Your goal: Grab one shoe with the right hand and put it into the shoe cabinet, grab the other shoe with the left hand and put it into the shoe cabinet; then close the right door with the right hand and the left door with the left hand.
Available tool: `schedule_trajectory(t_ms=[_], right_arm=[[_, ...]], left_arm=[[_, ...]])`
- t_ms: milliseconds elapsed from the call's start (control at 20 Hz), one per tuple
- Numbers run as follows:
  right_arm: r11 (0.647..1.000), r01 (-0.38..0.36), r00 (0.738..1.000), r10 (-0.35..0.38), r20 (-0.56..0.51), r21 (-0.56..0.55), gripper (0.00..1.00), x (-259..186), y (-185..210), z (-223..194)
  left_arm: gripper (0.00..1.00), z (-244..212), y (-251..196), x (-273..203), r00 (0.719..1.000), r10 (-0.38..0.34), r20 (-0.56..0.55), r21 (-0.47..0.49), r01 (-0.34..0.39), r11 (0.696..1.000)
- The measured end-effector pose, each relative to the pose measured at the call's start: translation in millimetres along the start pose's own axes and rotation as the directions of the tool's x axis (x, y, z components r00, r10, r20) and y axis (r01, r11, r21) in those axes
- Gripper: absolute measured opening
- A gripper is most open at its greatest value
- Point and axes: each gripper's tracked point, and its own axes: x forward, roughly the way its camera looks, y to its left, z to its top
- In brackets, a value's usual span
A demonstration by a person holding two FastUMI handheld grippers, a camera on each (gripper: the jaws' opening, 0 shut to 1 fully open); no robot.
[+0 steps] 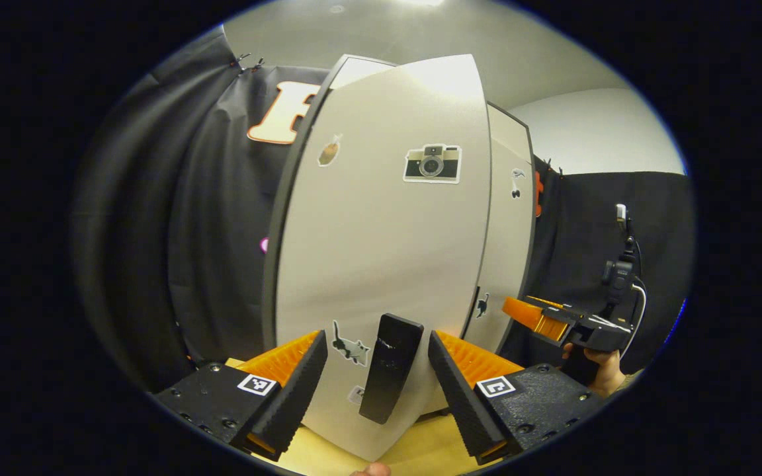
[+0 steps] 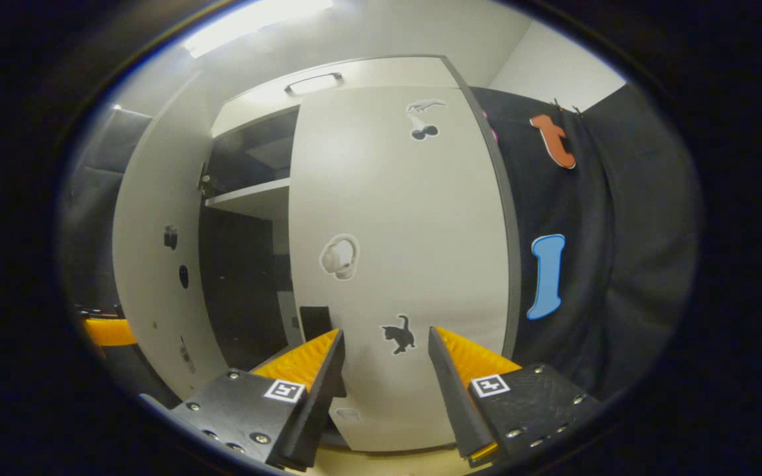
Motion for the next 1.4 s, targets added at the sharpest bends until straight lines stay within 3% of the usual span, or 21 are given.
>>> schedule_trajectory(t_ms=[50, 100, 400, 800, 850, 1150, 1400], right_arm=[[1.000, 0.012, 1.000, -0.012, 0.001, 0.000, 0.76, -2, -6, 1], [1.000, 0.024, 1.000, -0.024, 0.003, -0.001, 0.76, -4, -12, 2], [0.995, 0.099, 0.995, -0.099, 0.005, -0.011, 0.76, -18, -51, 5], [0.985, 0.172, 0.985, -0.172, 0.012, -0.009, 0.76, -36, -94, 9], [0.984, 0.179, 0.984, -0.178, 0.010, -0.006, 0.76, -37, -98, 9], [0.981, 0.192, 0.981, -0.192, -0.004, 0.002, 0.76, -35, -109, 4], [0.987, 0.161, 0.987, -0.161, -0.006, 0.011, 0.76, -28, -98, 6]], left_arm=[[0.89, -2, -5, 9, 1.000, -0.008, 0.002, 0.006, 0.008, 1.000], [0.94, -3, -7, 18, 1.000, -0.010, 0.004, 0.021, 0.010, 1.000], [0.94, -12, -31, 67, 0.999, -0.041, 0.008, 0.092, 0.040, 0.995], [0.95, -14, -34, 105, 1.000, -0.005, 0.019, 0.120, 0.003, 0.993], [0.92, -12, -33, 108, 1.000, 0.000, 0.020, 0.122, -0.002, 0.993], [0.92, -12, -30, 126, 1.000, 0.020, 0.022, 0.120, -0.022, 0.993], [0.92, -13, -26, 136, 0.999, 0.030, 0.024, 0.139, -0.033, 0.990]])
